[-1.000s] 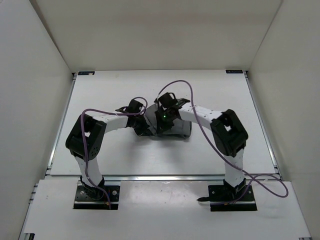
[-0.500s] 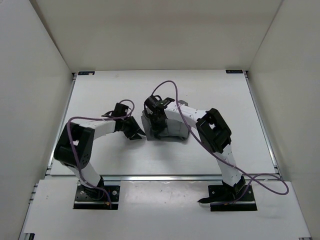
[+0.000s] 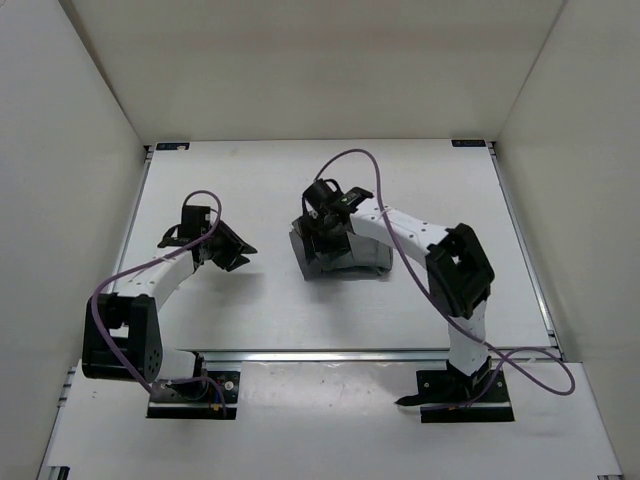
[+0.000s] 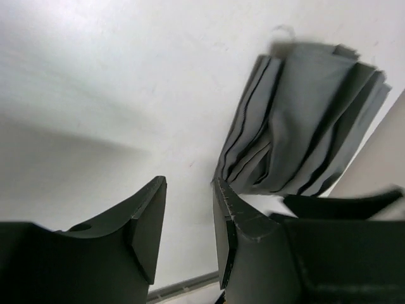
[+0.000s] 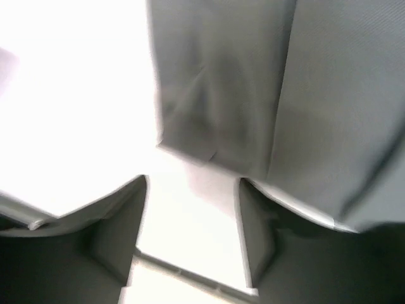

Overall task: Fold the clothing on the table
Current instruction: Fold the skirt

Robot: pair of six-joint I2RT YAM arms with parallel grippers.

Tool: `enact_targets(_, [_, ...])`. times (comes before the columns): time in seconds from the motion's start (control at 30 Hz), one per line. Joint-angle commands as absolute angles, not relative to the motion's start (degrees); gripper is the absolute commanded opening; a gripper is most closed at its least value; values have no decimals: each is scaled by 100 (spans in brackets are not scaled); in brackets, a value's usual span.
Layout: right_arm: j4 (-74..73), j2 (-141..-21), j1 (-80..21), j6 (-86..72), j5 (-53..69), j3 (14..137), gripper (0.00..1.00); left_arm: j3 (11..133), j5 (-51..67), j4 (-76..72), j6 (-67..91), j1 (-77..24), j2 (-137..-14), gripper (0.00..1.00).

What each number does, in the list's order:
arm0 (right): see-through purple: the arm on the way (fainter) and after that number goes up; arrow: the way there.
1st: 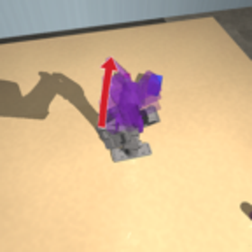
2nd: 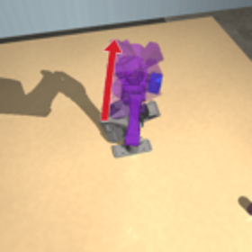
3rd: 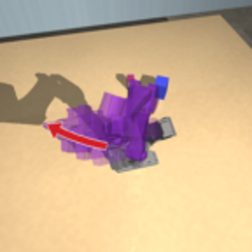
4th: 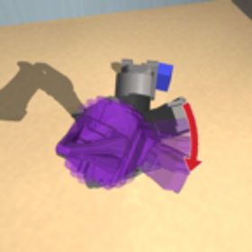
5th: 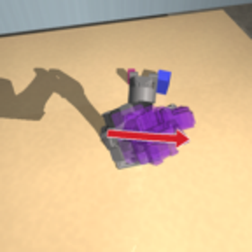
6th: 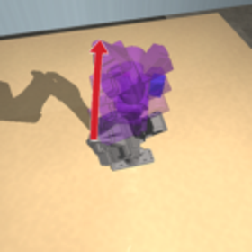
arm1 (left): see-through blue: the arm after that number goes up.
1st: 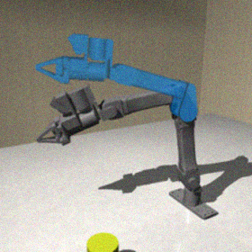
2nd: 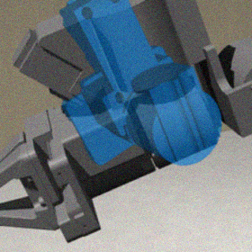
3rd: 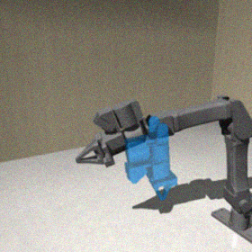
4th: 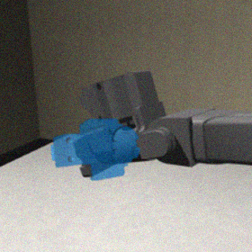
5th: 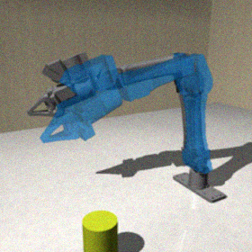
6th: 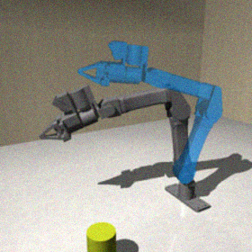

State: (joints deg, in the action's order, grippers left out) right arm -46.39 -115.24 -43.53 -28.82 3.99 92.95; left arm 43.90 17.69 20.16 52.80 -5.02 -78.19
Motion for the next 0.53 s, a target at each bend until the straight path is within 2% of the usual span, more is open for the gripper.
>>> enact_targets(0.0, [-4639,-10548,-4403,-2786,413,9378,60,4254,1758,2171,5098,-606,-7664,46])
enact_targets(0.1, [-4685,-10092,-4245,-2926,457,9072,63,4201,1749,2083,5115,-677,-7673,46])
enact_targets(0.13, [-4693,-9985,-4167,-2970,414,8888,70,4149,1758,2048,5115,-694,-7655,46])
enact_targets(0.27, [-4422,-9291,-3982,-3050,369,8045,73,4148,1758,2056,5072,-633,-7664,46])
enact_targets(0.3, [-4299,-9064,-3921,-3076,369,7929,80,4131,1793,2074,5071,-668,-7638,45])
enact_targets(0.4, [-4184,-8842,-3789,-2980,229,7462,77,4070,1810,2048,5045,-607,-7638,46])
enact_targets(0.5, [-4570,-9193,-3718,-2812,-182,7663,79,4061,1749,2056,5010,-597,-7612,47])
